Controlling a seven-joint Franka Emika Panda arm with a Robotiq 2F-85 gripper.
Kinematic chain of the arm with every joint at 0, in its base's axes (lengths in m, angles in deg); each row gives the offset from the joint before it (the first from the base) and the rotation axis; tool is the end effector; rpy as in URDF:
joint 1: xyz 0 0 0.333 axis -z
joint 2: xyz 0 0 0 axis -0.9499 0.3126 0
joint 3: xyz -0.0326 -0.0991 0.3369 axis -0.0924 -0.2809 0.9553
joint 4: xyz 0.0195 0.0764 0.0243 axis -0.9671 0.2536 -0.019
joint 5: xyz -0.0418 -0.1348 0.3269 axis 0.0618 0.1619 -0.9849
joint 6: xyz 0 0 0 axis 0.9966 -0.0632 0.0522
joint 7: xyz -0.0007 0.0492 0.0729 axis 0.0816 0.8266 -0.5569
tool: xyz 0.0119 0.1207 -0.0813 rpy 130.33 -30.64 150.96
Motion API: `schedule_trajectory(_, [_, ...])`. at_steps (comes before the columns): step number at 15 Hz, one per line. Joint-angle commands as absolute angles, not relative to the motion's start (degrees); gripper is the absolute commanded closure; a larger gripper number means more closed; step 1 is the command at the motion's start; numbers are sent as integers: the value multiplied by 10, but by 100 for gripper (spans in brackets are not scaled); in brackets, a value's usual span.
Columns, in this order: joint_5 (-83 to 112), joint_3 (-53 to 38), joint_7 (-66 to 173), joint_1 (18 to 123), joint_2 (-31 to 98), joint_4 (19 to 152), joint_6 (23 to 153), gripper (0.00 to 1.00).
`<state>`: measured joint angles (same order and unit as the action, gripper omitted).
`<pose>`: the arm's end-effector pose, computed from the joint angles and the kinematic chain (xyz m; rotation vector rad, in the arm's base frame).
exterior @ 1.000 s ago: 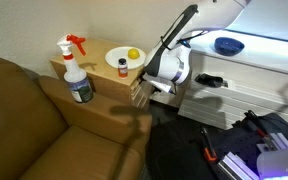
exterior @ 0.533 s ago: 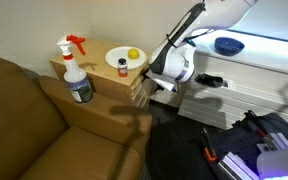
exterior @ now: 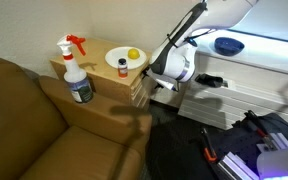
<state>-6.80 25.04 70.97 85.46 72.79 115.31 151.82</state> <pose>0.5711 0.1111 0.0569 -2.5150 0.9639 -0.3442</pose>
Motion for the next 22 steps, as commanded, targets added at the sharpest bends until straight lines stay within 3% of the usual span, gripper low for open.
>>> schedule_trajectory(1, [-44, 254, 722, 859, 706, 1158, 1516, 0])
schedule_trajectory(8, [-32, 243, 716, 831, 758, 1074, 1442, 0])
schedule_trajectory(9, [-40, 248, 716, 841, 734, 1113, 1473, 0])
schedule_trajectory(22, [-44, 221, 713, 815, 801, 1048, 1466, 0])
